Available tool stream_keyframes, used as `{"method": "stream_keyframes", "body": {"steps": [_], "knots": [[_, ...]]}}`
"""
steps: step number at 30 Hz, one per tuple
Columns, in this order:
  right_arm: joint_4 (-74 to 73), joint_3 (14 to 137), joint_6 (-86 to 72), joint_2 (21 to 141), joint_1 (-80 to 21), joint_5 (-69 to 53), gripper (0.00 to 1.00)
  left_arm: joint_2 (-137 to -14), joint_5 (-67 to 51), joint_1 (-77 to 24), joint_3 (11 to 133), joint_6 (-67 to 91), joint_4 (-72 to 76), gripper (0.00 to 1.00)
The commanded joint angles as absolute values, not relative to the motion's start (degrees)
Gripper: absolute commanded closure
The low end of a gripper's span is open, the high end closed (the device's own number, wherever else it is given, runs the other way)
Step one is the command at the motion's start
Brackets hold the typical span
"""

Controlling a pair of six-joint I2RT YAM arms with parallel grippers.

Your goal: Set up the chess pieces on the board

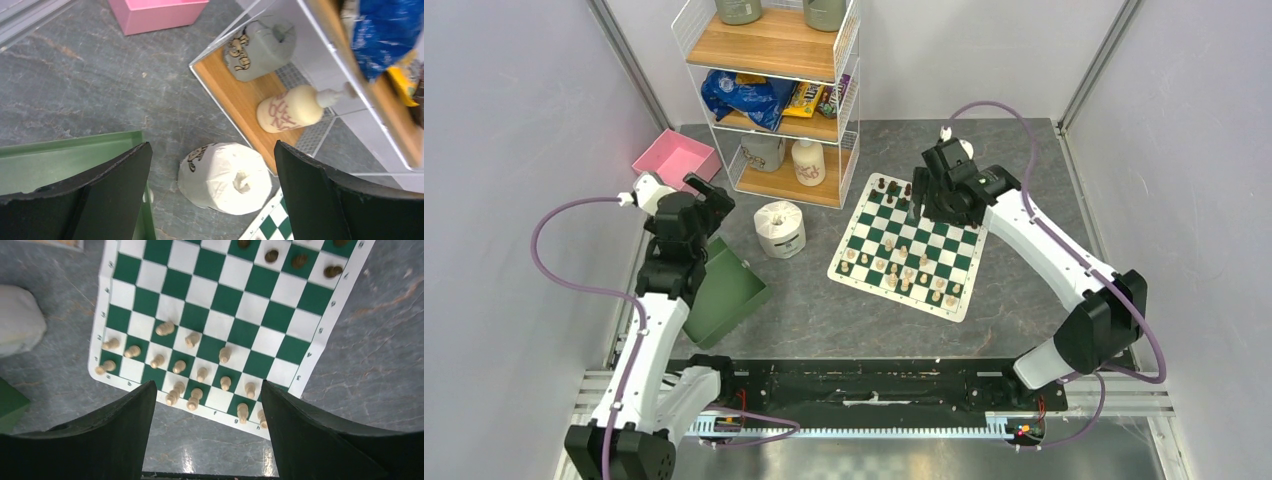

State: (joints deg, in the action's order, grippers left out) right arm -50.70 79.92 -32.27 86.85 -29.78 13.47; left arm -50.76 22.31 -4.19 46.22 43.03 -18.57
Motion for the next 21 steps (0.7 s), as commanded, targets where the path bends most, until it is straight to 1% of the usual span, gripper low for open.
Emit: {"method": "stream_keyframes", "body": {"steps": [1, 3, 5, 7, 9, 13, 16, 21], "knots": [[-51.66, 87.88, -29.93, 86.35, -29.37, 17.97, 0.16, -47.87, 18.92, -3.82, 52.07, 39.58, -24.04, 0.00], [-53.36, 88.69, -32.81, 86.61, -29.32, 17.71, 0.17, -45.28, 17.16, -3.83, 50.99, 41.42, -28.96, 0.00], [-50.00, 82.82, -35.76, 84.32, -29.35, 14.18, 0.21, -41.30, 15.26, -3.78, 47.79, 41.60, -31.76, 0.00], [-45.28, 75.10, -37.72, 80.94, -29.35, 11.21, 0.24, -36.52, 16.02, -3.79, 45.09, 41.29, -34.17, 0.00], [-42.87, 70.27, -38.08, 78.36, -29.31, 12.19, 0.26, -31.75, 16.14, -3.83, 43.24, 39.99, -34.69, 0.00], [-41.77, 67.45, -37.16, 78.20, -29.35, 13.43, 0.29, -25.31, 15.01, -3.80, 39.80, 40.04, -34.92, 0.00], [-41.53, 66.83, -36.94, 80.61, -29.36, 12.08, 0.31, -24.81, 12.88, -3.79, 37.60, 38.68, -33.41, 0.00], [-39.55, 64.30, -37.83, 83.08, -29.35, 12.92, 0.37, -29.13, 12.14, -3.78, 37.37, 35.95, -32.87, 0.00]]}}
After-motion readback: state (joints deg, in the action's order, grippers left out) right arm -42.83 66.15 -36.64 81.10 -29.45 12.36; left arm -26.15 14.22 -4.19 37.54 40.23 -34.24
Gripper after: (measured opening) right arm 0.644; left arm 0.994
